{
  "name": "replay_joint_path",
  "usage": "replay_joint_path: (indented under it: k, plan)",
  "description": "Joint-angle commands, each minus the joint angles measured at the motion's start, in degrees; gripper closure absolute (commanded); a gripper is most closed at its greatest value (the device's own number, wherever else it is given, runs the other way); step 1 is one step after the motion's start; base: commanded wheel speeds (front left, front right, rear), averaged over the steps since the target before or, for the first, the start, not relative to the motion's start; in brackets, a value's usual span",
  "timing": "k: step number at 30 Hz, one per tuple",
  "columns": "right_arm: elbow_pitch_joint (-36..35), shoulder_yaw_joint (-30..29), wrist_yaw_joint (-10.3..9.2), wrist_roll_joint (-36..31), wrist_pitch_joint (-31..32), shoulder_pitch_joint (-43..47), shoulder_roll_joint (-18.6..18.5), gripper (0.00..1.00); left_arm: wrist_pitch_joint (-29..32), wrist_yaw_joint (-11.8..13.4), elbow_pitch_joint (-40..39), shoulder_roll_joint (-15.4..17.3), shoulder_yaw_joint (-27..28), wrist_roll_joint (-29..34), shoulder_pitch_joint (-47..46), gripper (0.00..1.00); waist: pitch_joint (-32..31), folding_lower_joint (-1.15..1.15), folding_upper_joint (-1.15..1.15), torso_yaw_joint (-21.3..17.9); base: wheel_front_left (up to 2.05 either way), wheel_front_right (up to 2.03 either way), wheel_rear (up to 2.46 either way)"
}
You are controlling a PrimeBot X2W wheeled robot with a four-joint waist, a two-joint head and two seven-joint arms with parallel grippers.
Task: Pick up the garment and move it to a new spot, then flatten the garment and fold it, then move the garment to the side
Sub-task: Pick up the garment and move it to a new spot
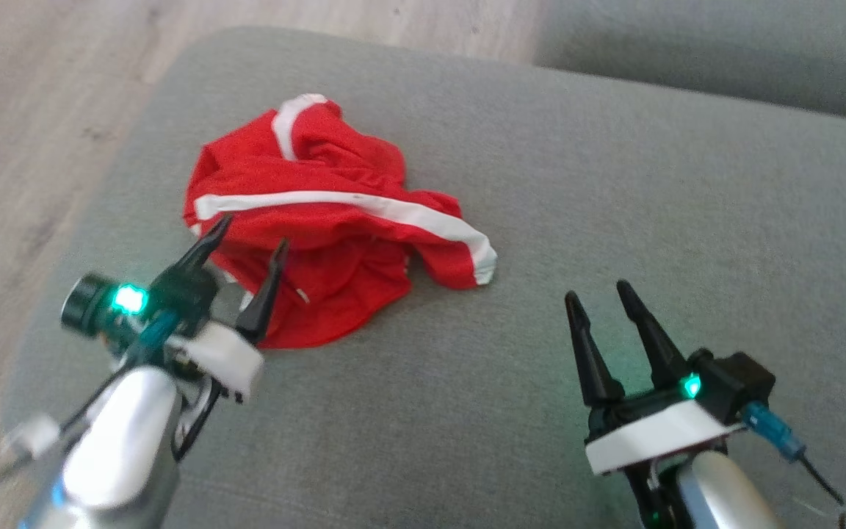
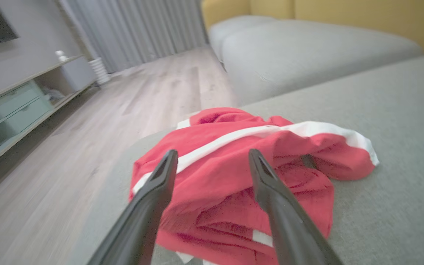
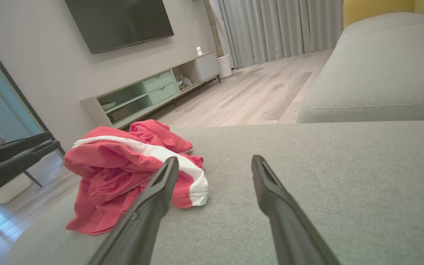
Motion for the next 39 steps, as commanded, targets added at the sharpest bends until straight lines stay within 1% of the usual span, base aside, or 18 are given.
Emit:
replay_joint_path:
  k: [1,5,8,12,16,17,18,21,25,29,36,37,39]
  plan:
    - [-1.98,1.09,0.22,-0.46,-0.62,-2.57,-0.27,0.00,0.47,-0.28,-1.30,2.27,0.75,-0.36,-3.13,0.00,1.86,-0.01,0.00,-1.74,0.00,0.00,0.00]
    - [-2.17,0.47,0.22,-0.73,-0.62,-4.06,-0.27,0.00,5.16,-0.31,0.80,9.19,-9.80,-4.56,-10.71,0.00,4.42,-0.01,0.00,-3.82,0.00,0.00,0.00]
    - [-2.23,0.37,0.22,-0.78,-0.62,-4.84,-0.27,0.00,6.91,-0.31,2.78,13.24,-14.88,-7.12,-15.60,0.00,5.85,-0.01,0.00,-5.27,0.00,0.00,0.00]
    - [-2.49,0.54,0.22,-0.55,-0.62,-5.80,-0.27,0.00,8.58,-0.32,6.85,16.86,-20.01,-9.83,-20.89,0.00,7.63,-0.01,0.00,-7.41,0.00,0.00,0.00]
    - [-2.56,0.08,0.22,-0.32,-0.62,-6.12,-0.27,0.00,9.65,-0.32,9.63,17.98,-23.20,-12.06,-22.67,0.00,8.08,-0.01,0.00,-8.46,0.00,0.00,0.00]
    - [-2.57,0.12,0.22,-0.24,-0.62,-6.13,-0.27,0.00,9.61,-0.32,10.07,18.20,-23.85,-12.68,-22.98,0.54,8.05,-0.01,0.00,-8.66,0.00,0.00,0.00]
    - [-2.56,0.18,0.22,-0.15,-0.62,-6.09,-0.27,0.00,9.25,-0.32,10.47,18.46,-24.28,-13.17,-23.25,1.00,7.93,-0.01,0.00,-8.87,0.00,0.00,0.00]
    - [-2.56,0.02,0.22,0.28,-0.62,-5.85,-0.27,0.00,7.07,-0.23,11.33,18.64,-23.59,-14.38,-24.11,1.00,7.21,-0.01,0.00,-9.26,0.00,0.00,0.00]
    - [-2.28,-0.15,0.22,0.76,-0.62,-5.38,-0.27,0.00,2.52,1.76,9.71,18.50,-22.26,-14.30,-24.58,1.00,5.40,-0.01,0.00,-9.55,0.00,0.00,0.00]
    - [-2.21,-0.81,0.22,1.01,-0.62,-4.89,-0.27,0.00,-0.80,4.11,5.41,18.75,-20.15,-15.25,-24.40,1.00,3.15,-0.01,0.00,-9.93,0.00,0.00,0.00]
    - [-1.79,-1.34,0.22,2.08,-0.62,-3.35,-0.27,0.00,-1.06,8.41,-6.78,19.61,-17.55,-16.69,-23.03,1.00,-0.63,-0.01,0.00,-10.76,0.00,0.00,0.00]
    - [-1.79,-1.34,0.22,2.08,-0.62,-3.35,-0.27,0.00,-1.06,8.41,-6.78,19.61,-17.55,-16.69,-23.03,1.00,-0.63,-0.01,0.00,-10.76,0.00,0.00,0.00]
    - [-1.88,-1.18,0.22,2.26,-0.62,-3.23,-0.27,0.00,-0.19,9.46,-10.39,19.71,-17.21,-17.28,-22.15,1.00,-1.24,-0.01,0.00,-11.56,0.00,0.00,0.00]
